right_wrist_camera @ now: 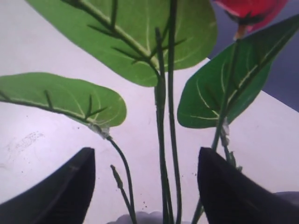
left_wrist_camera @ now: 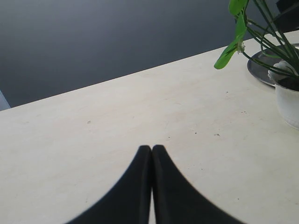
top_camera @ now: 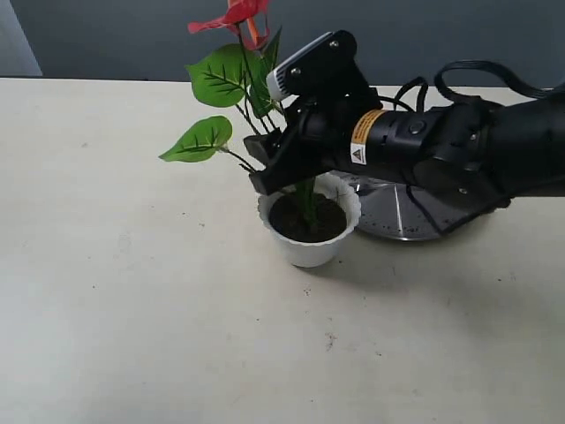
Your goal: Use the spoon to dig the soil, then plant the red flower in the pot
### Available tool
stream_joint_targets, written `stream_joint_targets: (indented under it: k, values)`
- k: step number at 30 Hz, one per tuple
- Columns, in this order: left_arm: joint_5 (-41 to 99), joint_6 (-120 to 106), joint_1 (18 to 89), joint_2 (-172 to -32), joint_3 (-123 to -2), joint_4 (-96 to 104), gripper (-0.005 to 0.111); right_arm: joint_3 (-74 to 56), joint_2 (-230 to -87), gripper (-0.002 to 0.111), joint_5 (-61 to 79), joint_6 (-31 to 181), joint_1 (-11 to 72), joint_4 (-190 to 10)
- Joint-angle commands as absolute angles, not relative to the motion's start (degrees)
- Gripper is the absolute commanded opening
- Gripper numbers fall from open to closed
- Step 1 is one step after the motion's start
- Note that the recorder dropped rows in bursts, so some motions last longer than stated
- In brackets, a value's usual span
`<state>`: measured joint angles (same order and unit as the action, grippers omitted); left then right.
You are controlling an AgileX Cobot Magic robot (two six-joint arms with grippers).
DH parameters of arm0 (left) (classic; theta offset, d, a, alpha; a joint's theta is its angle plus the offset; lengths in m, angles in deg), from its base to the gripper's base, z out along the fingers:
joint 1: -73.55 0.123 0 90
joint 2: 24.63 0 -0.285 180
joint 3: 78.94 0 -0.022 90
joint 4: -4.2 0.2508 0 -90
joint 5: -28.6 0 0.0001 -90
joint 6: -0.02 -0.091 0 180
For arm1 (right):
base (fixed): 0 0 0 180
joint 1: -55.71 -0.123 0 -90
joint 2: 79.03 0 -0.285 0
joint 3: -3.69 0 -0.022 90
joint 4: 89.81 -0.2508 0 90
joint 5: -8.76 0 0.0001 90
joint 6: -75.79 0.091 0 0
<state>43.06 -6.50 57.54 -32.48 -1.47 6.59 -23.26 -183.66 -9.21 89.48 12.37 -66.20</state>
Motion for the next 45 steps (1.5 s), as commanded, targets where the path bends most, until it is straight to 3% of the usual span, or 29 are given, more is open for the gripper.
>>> stream_joint_targets:
  k: [1,12,21,33,35,38,43,45]
  values:
    - [42.37,-6.41,57.33,-32.42,-1.72,6.49,0.0,-24.57,-180.18,0.061,-4.75,89.73,12.38,-64.39]
    - [42.37,-6.41,57.33,-32.42,-1.72,6.49,0.0,-39.61,-158.98,0.061,1.06,97.91,12.27,-65.78]
    - [42.37,-6.41,57.33,-32.42,-1.72,6.49,0.0,-44.71,-126.14,0.061,34.32,107.55,9.99,-80.15]
    - [42.37,-6.41,57.33,-32.42,-1.72,6.49,0.0,-44.71,-111.52,0.061,35.98,107.55,10.53,-80.18]
    - [42.37,-6.41,57.33,-32.42,-1.72,6.49,0.0,-44.71,-110.41,0.061,35.98,107.39,13.23,-81.78]
    - [42.37,-6.41,57.33,-32.42,-1.72,6.49,0.0,-46.27,-106.33,0.061,33.05,105.9,29.42,-86.72]
    - [42.37,-6.3,57.33,-32.42,-1.72,6.49,0.0,-58.24,-91.67,0.061,25.71,76.5,45.14,-110.28]
    - [42.37,-6.3,57.33,-32.42,-1.72,6.49,0.0,-61.08,-90.64,0.061,25.71,68.85,47.62,-116.06]
